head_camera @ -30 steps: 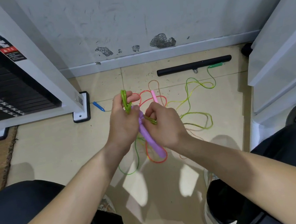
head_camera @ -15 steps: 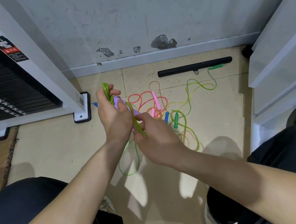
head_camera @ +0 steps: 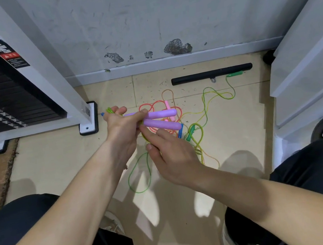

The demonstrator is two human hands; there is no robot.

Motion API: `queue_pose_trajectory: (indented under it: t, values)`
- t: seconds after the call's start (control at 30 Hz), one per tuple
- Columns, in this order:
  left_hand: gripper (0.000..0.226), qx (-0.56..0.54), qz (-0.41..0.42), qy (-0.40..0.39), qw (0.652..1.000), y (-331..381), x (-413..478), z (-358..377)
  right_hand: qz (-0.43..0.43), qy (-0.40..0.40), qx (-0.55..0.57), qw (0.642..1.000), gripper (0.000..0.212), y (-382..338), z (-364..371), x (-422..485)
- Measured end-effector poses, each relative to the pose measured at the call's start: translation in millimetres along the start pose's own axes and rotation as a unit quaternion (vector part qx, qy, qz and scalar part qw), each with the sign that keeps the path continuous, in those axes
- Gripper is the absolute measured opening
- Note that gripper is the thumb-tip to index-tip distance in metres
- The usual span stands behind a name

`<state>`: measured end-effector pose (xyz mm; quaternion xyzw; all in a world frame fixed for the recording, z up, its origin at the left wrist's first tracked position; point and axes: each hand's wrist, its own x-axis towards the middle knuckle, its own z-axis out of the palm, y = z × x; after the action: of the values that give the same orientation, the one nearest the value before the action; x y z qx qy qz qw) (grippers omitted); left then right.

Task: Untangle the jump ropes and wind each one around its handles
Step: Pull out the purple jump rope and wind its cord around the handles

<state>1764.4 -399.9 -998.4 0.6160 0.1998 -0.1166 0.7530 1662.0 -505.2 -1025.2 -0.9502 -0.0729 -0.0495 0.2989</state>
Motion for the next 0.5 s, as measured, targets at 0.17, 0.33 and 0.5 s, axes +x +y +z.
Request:
queue_pose_trajectory:
  t: [0.17,0.33,0.5]
  values:
    - [0.075,-0.054,-0.003,-0.010,0.998,10,7,-6,-0.023,-0.013,0.157,0.987,0.054,2,10,-5]
    - [0.042,-0.111,-0.025,-0.085,0.990,25,4,-12,0.103,-0.071,0.323,0.938,0.024,18,8,0]
    - [0.032,-0.042,-0.046,-0.279,0.958,34,-10,-24,0.185,-0.171,0.254,0.934,0.045,56,-25,23]
